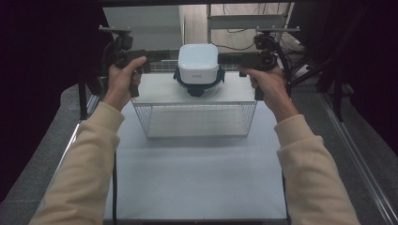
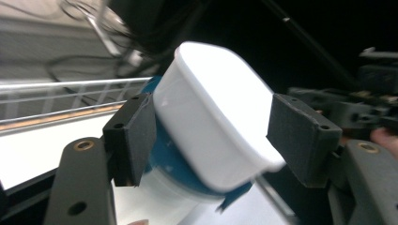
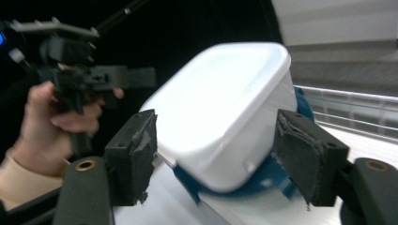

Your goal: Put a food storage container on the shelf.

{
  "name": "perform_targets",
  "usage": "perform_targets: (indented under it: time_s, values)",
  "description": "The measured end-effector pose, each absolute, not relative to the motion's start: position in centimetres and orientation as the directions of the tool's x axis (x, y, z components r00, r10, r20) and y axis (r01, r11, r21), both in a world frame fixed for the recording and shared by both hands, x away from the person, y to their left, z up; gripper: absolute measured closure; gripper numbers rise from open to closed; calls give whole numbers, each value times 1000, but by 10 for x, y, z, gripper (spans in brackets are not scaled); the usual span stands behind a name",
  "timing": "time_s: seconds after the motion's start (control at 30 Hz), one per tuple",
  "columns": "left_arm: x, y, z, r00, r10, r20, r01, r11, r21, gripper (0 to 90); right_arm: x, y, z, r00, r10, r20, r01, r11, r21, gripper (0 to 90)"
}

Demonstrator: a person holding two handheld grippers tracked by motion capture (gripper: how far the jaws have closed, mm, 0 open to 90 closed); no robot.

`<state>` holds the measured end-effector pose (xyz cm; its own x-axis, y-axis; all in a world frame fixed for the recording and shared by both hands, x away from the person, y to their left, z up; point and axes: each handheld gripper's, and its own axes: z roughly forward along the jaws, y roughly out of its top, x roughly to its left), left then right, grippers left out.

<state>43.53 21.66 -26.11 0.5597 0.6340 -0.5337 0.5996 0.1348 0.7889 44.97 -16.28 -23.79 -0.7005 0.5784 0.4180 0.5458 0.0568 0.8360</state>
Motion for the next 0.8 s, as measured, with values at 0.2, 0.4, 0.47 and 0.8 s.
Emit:
perform_targets:
  time_s: [0.2, 0.4, 0.47, 0.8]
  values:
    - [397, 221, -270, 593, 690, -415, 550, 30, 835, 280, 419, -174, -246, -750, 594, 290, 449, 136, 883, 249]
    - [370, 217, -286, 625, 701, -343, 511, -34, 859, 255, 402, -183, -263, -756, 615, 224, 413, 183, 892, 242]
    - [355, 216, -293, 632, 711, -309, 484, -50, 873, 252, 395, -185, -267, -752, 625, 209, 404, 187, 896, 238]
    - [291, 212, -356, 624, 745, -234, 465, -114, 878, 225, 339, -210, -321, -748, 652, 122, 368, 254, 895, 232]
